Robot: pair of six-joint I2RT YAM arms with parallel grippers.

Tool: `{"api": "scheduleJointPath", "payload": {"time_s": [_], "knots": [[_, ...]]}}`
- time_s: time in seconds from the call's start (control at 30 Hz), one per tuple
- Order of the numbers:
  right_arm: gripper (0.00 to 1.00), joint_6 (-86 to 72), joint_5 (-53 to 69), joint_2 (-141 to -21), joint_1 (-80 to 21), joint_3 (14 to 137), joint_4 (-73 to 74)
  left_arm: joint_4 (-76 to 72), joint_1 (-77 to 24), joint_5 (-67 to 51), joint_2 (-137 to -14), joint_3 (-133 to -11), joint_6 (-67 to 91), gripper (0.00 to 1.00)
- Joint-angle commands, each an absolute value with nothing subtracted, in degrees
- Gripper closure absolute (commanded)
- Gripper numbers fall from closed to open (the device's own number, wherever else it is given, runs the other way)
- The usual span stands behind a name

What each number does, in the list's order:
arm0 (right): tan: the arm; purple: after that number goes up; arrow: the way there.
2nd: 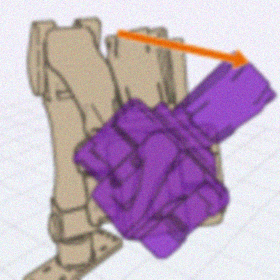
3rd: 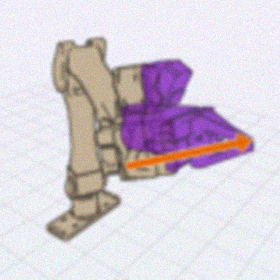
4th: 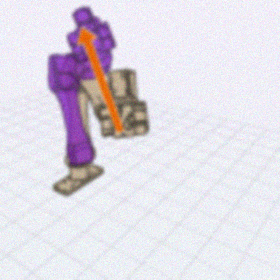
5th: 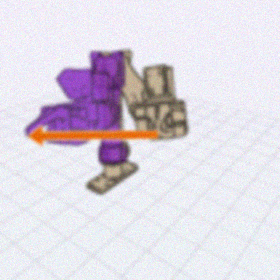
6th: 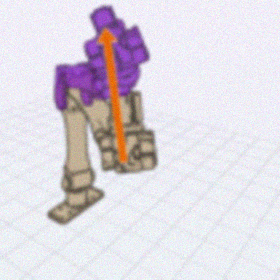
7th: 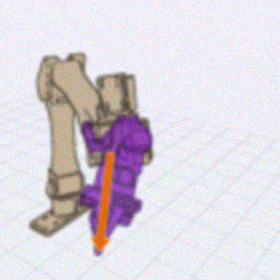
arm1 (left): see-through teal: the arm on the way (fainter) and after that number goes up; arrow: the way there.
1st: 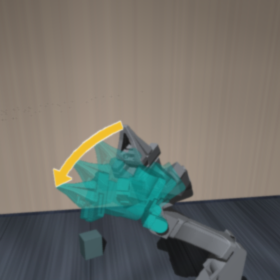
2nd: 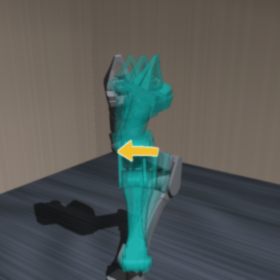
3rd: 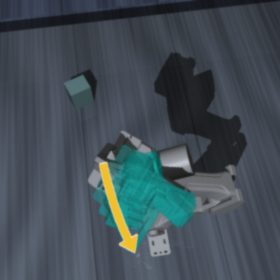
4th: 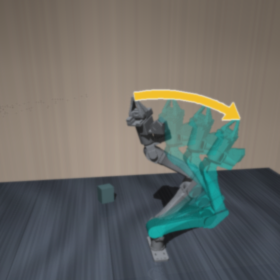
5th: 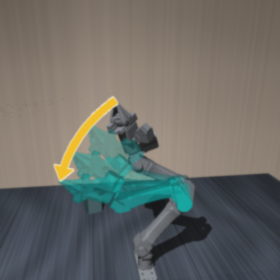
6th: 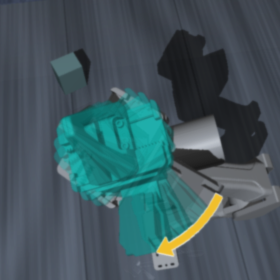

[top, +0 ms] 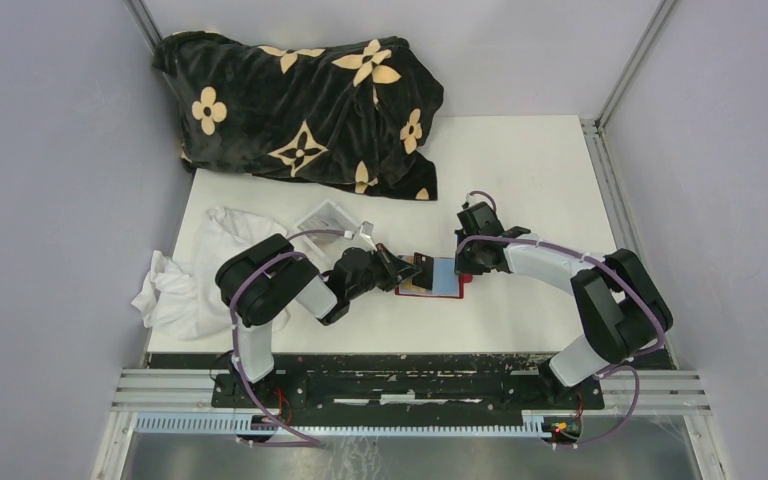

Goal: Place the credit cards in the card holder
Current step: Insert the credit card into the card holder.

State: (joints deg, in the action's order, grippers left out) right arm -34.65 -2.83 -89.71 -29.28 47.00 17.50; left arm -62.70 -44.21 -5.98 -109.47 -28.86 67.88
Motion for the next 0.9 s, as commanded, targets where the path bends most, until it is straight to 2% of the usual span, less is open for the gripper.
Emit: {"api": "scheduleJointPath", "payload": {"time_s": [0.0, 0.63, 0.87], "knots": [[0.99, -34.93, -3.34, -90.44, -28.89, 47.72, 16.61, -65.74, -44.71, -6.24, -109.85, -28.95, 70.92, 0.97], [0.99, -34.89, -2.66, -90.73, -28.54, 47.64, 16.35, -58.95, -46.20, 0.60, -104.62, -26.45, 68.04, 0.97], [0.99, -34.89, -2.61, -90.59, -28.51, 47.40, 16.35, -60.22, -46.14, -0.04, -106.39, -26.65, 68.63, 0.97]]}}
